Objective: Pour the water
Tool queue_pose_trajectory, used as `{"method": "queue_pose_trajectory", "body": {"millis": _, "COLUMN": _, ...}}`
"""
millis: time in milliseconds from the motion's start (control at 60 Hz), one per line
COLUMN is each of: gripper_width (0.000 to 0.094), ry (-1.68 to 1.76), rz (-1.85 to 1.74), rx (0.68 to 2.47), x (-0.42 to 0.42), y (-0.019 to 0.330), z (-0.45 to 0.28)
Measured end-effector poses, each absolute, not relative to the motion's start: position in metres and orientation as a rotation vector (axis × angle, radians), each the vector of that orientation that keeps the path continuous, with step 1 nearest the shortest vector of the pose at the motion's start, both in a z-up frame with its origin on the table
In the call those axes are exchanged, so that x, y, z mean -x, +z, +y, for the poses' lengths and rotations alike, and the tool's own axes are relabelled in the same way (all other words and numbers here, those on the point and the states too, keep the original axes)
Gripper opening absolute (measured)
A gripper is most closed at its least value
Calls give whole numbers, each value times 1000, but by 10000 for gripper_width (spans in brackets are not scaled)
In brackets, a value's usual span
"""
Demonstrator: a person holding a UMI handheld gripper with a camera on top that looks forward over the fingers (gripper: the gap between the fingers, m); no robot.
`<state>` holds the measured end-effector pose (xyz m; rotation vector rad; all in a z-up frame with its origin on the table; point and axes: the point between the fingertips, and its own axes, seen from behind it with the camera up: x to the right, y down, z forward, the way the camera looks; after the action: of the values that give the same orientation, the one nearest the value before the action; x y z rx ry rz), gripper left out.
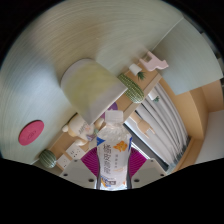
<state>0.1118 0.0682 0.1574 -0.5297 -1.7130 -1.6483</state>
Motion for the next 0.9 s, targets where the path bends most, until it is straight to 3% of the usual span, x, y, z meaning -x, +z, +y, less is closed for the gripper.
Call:
{"method": "queue_pose_trajectory", "body": {"millis": 383, "gripper_width": 343, "ry": -967, "rz": -876, "rx": 1206, "x": -150, "y": 272, "z": 41}}
{"method": "queue_pose_trajectory", "body": {"millis": 517, "gripper_width": 344, "ry": -605, "rz": -483, "rx": 1389, "x": -180, "y": 291, "z": 33}}
{"method": "queue_pose_trajectory", "body": {"millis": 650, "gripper_width": 343, "ry": -296, "rz": -197, "rx": 1524, "x": -209, "y": 265, "z": 34}}
{"method": "queue_pose_trajectory", "body": {"millis": 900, "gripper_width": 344, "ry": -8, "rz": 8, "rx": 1656, "x": -225, "y": 170, "z": 50}}
